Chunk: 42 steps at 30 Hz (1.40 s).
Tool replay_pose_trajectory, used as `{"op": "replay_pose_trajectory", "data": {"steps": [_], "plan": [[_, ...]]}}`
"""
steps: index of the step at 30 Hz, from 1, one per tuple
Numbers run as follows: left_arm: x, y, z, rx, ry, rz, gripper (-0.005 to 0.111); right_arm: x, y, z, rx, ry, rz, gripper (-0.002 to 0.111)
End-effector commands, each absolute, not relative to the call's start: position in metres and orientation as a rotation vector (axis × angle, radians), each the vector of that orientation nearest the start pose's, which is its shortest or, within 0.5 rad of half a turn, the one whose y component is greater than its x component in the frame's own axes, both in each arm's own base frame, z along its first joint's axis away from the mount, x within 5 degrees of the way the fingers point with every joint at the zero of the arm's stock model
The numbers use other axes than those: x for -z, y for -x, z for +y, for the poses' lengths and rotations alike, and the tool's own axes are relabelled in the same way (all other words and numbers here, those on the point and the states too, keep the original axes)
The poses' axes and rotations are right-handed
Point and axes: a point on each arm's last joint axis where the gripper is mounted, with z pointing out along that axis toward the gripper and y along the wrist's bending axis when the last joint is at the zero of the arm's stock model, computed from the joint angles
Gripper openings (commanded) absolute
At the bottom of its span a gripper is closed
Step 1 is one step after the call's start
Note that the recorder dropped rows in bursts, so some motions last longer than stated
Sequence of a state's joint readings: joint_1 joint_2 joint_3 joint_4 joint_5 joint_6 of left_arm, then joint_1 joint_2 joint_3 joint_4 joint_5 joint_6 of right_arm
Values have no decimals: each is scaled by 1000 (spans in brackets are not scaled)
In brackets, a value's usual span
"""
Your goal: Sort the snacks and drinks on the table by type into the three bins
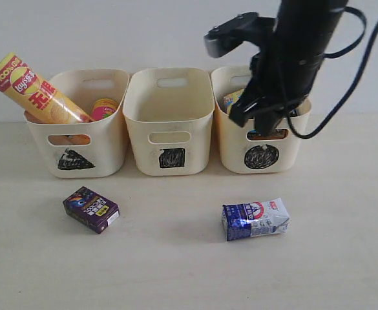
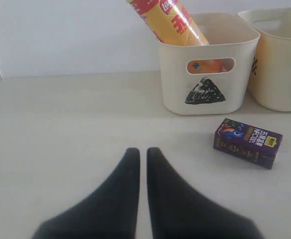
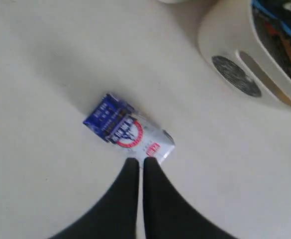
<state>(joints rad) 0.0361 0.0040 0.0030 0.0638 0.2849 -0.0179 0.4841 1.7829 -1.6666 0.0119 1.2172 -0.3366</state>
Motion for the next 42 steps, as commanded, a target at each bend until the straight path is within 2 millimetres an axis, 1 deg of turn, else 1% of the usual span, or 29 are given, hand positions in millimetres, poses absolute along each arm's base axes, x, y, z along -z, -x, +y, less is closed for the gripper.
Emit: {"op": "replay_pose_trajectory", "data": {"steps": [1, 2, 3, 4, 5, 6, 9, 10, 14, 16, 21, 25, 26, 30, 31, 34, 35, 37, 39, 42], "plan": [[-188, -55, 4, -66, 16, 1763, 4, -326, -338, 127, -40, 895, 2670, 0], [-188, -55, 4, -66, 16, 1763, 4, -325, -341, 101, -41, 754, 2721, 0], [-188, -55, 4, -66, 16, 1763, 4, -326, -341, 92, -50, 703, 2734, 0], [-188, -55, 4, -66, 16, 1763, 4, -324, -340, 73, -76, 600, 2770, 0], [-188, -55, 4, -66, 16, 1763, 4, -324, -339, 66, -79, 559, 2780, 0], [-188, -55, 4, -66, 16, 1763, 4, -324, -337, 52, -76, 491, 2793, 0], [-188, -55, 4, -66, 16, 1760, 4, -324, -326, 29, -66, 382, 2820, 0], [-188, -55, 4, -66, 16, 1760, 4, -325, -321, 19, -59, 336, 2814, 0], [-188, -55, 4, -66, 16, 1760, 4, -334, -300, -5, -27, 216, 2753, 0], [-188, -55, 4, -66, 16, 1760, 4, -340, -288, -9, -18, 181, 2724, 0], [-188, -55, 4, -66, 16, 1762, 4, -351, -262, -9, 3, 155, 2605, 0], [-188, -55, 4, -66, 16, 1762, 4, -354, -238, -7, 2, 132, 2507, 0], [-188, -55, 4, -66, 16, 1762, 4, -356, -226, -5, -3, 110, 2450, 0], [-188, -55, 4, -66, 16, 1762, 4, -360, -206, -4, -30, 32, 2315, 0], [-188, -55, 4, -66, 16, 1760, 4, -360, -194, -4, -43, -14, 2251, 0], [-188, -55, 4, -66, 16, 1760, 4, -361, -174, -3, -92, -113, 2214, 0], [-188, -55, 4, -66, 16, 1760, 4, -362, -170, -2, -95, -118, 2208, 0], [-188, -55, 4, -66, 16, 1760, 4, -371, -154, -1, -100, -112, 2159, 0], [-188, -55, 4, -66, 16, 1760, 4, -376, -146, -2, -74, -84, 2128, 0], [-188, -55, 4, -66, 16, 1762, 4, -375, -144, -1, -24, 5, 2120, 0]]}}
